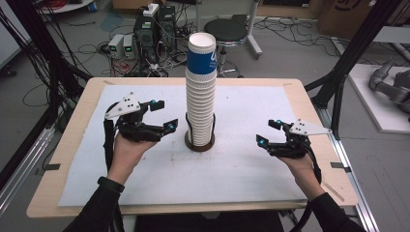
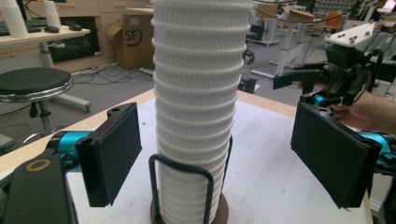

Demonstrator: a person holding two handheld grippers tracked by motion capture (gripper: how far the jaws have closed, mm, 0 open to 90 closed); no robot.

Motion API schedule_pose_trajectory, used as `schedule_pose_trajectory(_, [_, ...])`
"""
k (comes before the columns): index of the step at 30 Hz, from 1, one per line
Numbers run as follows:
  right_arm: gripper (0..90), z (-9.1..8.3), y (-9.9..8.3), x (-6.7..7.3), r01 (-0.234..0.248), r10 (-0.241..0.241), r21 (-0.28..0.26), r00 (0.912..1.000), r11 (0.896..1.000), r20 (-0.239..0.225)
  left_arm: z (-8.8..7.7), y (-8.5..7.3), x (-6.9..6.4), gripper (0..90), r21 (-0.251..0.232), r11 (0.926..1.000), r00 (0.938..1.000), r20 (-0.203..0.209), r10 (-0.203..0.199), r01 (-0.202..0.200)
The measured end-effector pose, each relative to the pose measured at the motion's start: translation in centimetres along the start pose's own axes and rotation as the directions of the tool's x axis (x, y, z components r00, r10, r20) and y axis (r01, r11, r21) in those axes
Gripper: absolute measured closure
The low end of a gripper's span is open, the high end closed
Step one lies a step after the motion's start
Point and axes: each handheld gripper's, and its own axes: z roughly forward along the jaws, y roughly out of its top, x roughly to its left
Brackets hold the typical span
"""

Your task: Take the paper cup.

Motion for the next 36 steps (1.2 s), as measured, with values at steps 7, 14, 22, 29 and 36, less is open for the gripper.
schedule_pose_trajectory(7, [21.8,0.1,0.0,0.0,-0.001,0.001,0.006,1.0,1.0,-0.006,1.3,1.5,0.2,15.9,0.006,0.9998,0.9997,-0.016,0.02,-0.02])
schedule_pose_trajectory(14, [21.8,0.1,0.0,0.0,-0.001,0.001,0.005,1.0,1.0,-0.007,2.3,2.7,0.5,15.0,-0.013,0.9996,0.9997,-0.012,0.023,-0.023])
schedule_pose_trajectory(22, [21.8,0.1,0.0,0.0,0.0,0.0,0.004,1.0,1.0,-0.01,3.9,4.1,0.8,13.2,-0.01,0.9997,0.9998,0.0,0.022,-0.022])
schedule_pose_trajectory(29, [21.8,0.2,0.0,0.0,0.006,-0.006,0.004,0.9999,1.0,-0.011,4.9,5.5,1.2,13.3,-0.014,0.9996,0.9997,0.007,0.024,-0.024])
schedule_pose_trajectory(36, [21.8,0.1,0.0,0.0,0.007,-0.007,0.004,0.9999,1.0,-0.014,6.4,6.8,1.0,13.3,-0.004,0.9996,0.9983,0.05,0.028,-0.028])
